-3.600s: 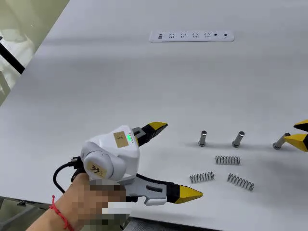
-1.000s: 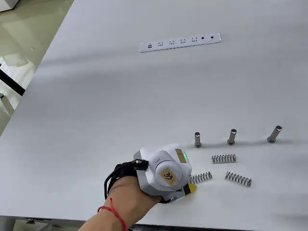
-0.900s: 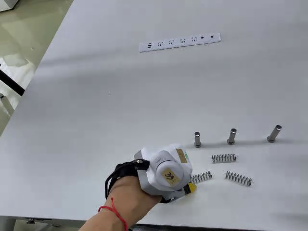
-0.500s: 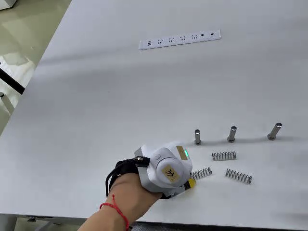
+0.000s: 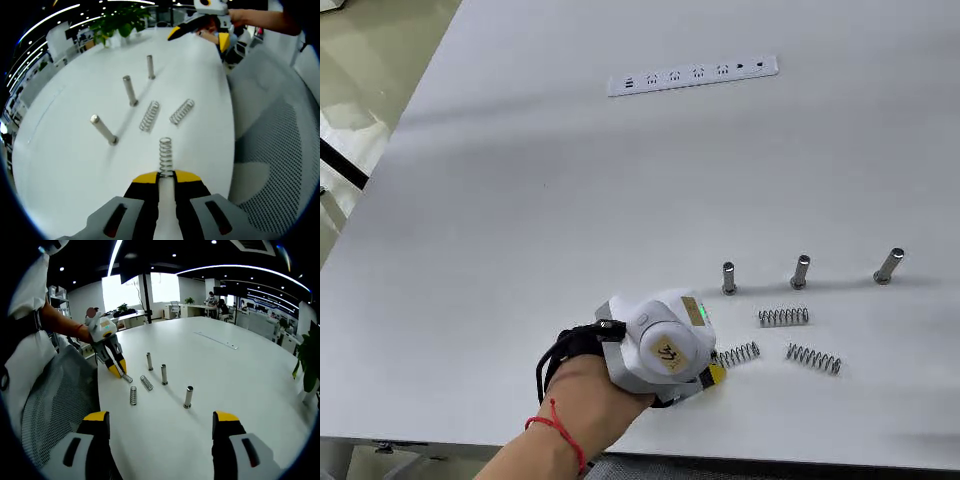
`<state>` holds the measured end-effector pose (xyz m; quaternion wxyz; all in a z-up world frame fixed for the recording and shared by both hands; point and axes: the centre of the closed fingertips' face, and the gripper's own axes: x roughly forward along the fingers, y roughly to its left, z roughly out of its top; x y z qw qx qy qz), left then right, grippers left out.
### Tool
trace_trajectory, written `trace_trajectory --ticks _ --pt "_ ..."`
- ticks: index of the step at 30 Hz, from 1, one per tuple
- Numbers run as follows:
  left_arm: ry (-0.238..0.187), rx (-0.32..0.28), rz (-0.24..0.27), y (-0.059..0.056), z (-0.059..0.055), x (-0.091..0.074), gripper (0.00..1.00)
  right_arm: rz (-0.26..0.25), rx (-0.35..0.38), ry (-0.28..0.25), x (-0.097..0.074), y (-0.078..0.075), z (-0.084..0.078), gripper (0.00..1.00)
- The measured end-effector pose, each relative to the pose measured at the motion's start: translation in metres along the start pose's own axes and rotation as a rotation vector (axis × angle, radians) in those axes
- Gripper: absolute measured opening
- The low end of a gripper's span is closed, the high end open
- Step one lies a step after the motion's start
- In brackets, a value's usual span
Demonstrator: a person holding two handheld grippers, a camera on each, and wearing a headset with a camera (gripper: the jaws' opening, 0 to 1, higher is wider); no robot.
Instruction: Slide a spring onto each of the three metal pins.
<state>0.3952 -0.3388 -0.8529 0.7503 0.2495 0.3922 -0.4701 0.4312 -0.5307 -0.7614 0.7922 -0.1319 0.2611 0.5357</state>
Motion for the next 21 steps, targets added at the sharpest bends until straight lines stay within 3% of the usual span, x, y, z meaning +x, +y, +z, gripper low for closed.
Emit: trace_trajectory --ticks 13,21 --pt "-0.032 -0.022 -0.006 -0.003 0.002 -0.006 0.1 0.01 -0.011 -0.01 0.004 0.002 0.009 0.85" --pt "-0.13 -0.069 -0.006 -0.003 0.019 -0.022 0.1 0.024 -0.007 -0.04 0.003 0.009 0.026 0.81"
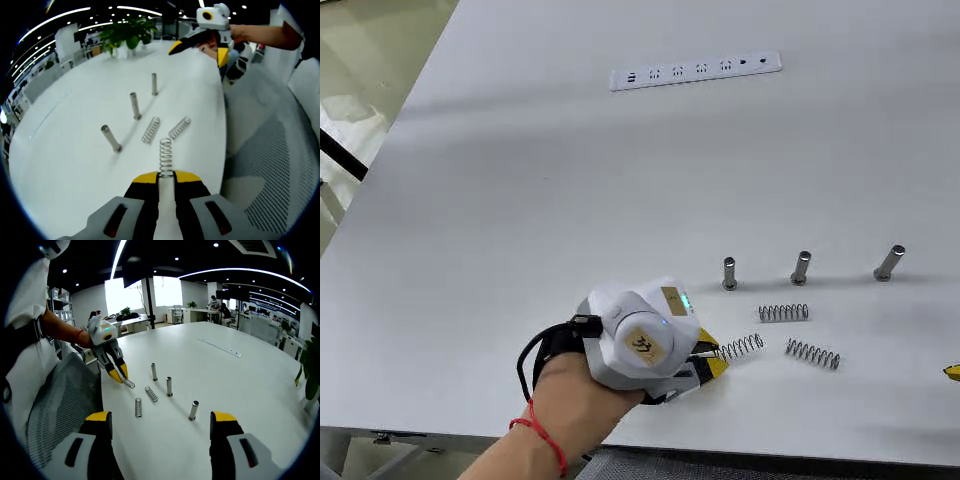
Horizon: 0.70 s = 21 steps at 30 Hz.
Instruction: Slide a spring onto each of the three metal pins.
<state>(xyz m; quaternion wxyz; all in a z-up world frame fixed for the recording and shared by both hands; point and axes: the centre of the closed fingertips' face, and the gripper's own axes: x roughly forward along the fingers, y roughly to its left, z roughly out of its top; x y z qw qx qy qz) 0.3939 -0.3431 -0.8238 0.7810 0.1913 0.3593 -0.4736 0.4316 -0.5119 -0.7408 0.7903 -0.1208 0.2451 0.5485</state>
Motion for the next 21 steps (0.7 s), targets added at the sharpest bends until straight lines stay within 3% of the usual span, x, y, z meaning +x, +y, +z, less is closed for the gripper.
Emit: trace_trajectory --ticks 5,11,16,21 --pt "-0.065 -0.022 0.009 0.0 0.015 -0.011 0.1 0.035 0.037 -0.046 0.005 0.01 0.018 0.77" --pt "-0.189 -0.055 0.006 -0.003 0.046 -0.024 0.1 0.095 0.106 -0.112 0.021 0.03 0.045 0.69" --pt "-0.253 -0.054 0.001 -0.006 0.066 -0.031 0.1 0.127 0.18 -0.166 0.033 0.04 0.064 0.56" --pt "-0.319 -0.06 -0.008 -0.009 0.083 -0.037 0.1 0.148 0.236 -0.187 0.043 0.044 0.073 0.46"
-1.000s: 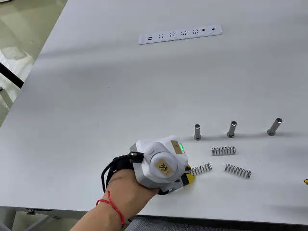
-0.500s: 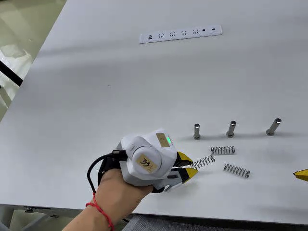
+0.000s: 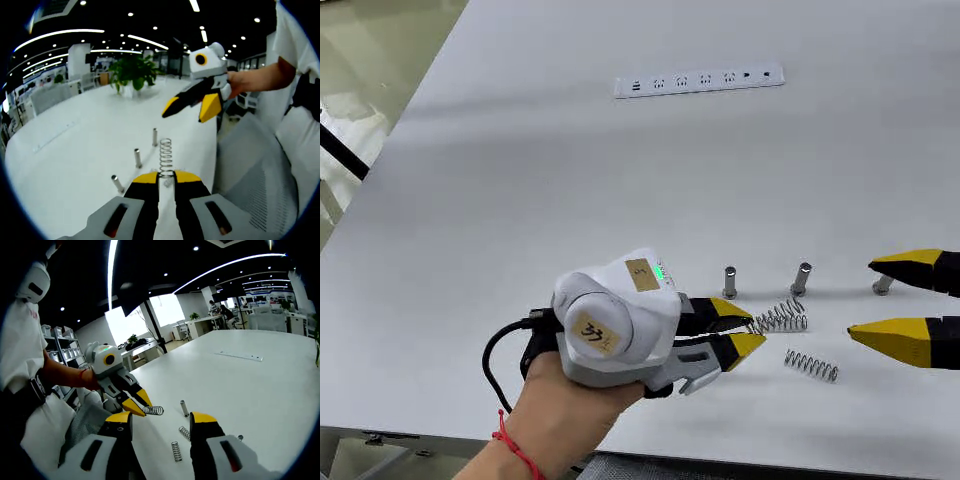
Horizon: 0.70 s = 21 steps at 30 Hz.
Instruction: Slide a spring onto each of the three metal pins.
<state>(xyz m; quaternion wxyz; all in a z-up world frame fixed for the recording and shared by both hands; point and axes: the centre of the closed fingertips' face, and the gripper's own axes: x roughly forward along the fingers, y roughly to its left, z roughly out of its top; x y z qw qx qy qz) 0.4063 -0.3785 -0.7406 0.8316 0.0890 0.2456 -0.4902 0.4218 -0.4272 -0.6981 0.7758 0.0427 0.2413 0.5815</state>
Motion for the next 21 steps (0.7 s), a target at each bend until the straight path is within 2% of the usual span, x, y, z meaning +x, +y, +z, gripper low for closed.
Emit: trace_trajectory --ticks 5,10,15,21 --pt "-0.055 0.0 -0.013 -0.004 0.014 0.0 0.1 0.033 0.053 -0.007 0.01 0.005 0.0 0.41" --pt "-0.094 -0.009 -0.025 -0.007 0.022 -0.001 0.1 0.051 0.113 -0.033 0.012 0.006 0.004 0.33" --pt "-0.118 -0.011 -0.035 -0.01 0.028 -0.002 0.1 0.073 0.18 -0.073 0.012 0.006 0.01 0.29" --pt "-0.132 -0.006 -0.044 -0.012 0.032 -0.001 0.1 0.103 0.194 -0.068 0.012 0.012 0.01 0.23"
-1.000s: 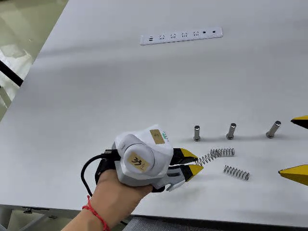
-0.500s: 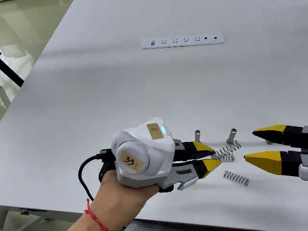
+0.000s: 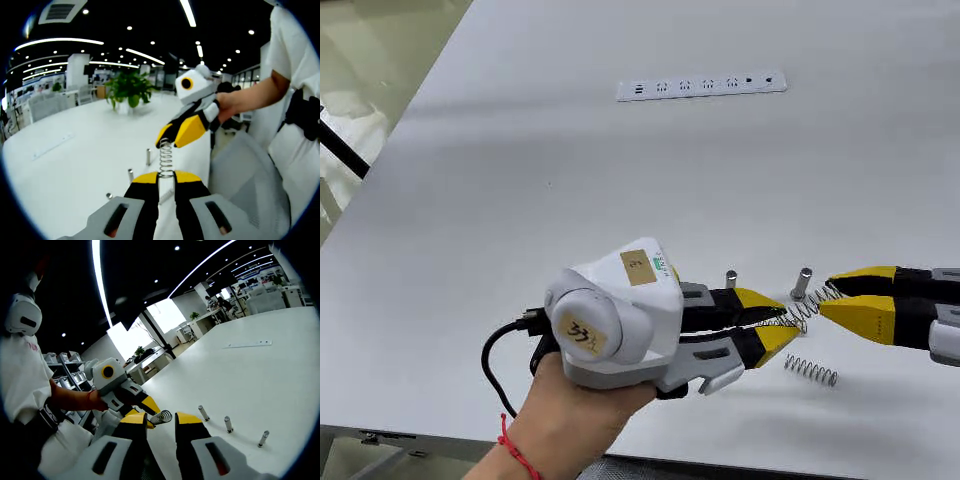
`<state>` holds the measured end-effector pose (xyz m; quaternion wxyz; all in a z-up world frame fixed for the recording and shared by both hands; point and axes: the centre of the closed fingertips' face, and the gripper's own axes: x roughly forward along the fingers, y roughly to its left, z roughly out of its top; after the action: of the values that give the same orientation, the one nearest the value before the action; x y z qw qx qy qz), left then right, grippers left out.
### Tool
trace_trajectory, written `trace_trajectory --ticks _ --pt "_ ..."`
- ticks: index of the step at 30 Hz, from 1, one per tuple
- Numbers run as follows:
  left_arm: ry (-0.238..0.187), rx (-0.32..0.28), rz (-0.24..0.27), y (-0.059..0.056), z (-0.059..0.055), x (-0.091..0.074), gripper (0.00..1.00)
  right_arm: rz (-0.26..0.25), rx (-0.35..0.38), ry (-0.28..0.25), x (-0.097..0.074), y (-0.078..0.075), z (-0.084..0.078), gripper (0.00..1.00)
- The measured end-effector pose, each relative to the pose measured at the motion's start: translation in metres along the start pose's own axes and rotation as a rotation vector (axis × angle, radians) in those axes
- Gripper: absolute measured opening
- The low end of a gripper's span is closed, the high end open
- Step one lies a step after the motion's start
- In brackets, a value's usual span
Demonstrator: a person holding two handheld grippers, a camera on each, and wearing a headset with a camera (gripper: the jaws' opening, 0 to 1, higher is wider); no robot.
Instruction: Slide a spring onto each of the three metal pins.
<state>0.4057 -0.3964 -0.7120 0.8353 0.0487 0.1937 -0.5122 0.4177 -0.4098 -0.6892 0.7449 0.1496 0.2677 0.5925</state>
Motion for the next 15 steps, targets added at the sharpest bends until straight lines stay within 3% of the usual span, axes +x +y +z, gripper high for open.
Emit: trace_trajectory --ticks 7,15 --pt "-0.003 0.002 -0.004 -0.0008 0.0001 0.0015 0.1 0.014 0.007 -0.009 -0.0004 0.0028 0.0016 0.14" --pt "0.004 0.004 -0.014 -0.003 -0.0018 0.0033 0.1 0.015 -0.05 0.023 0.0016 0.0085 0.0014 0.12"
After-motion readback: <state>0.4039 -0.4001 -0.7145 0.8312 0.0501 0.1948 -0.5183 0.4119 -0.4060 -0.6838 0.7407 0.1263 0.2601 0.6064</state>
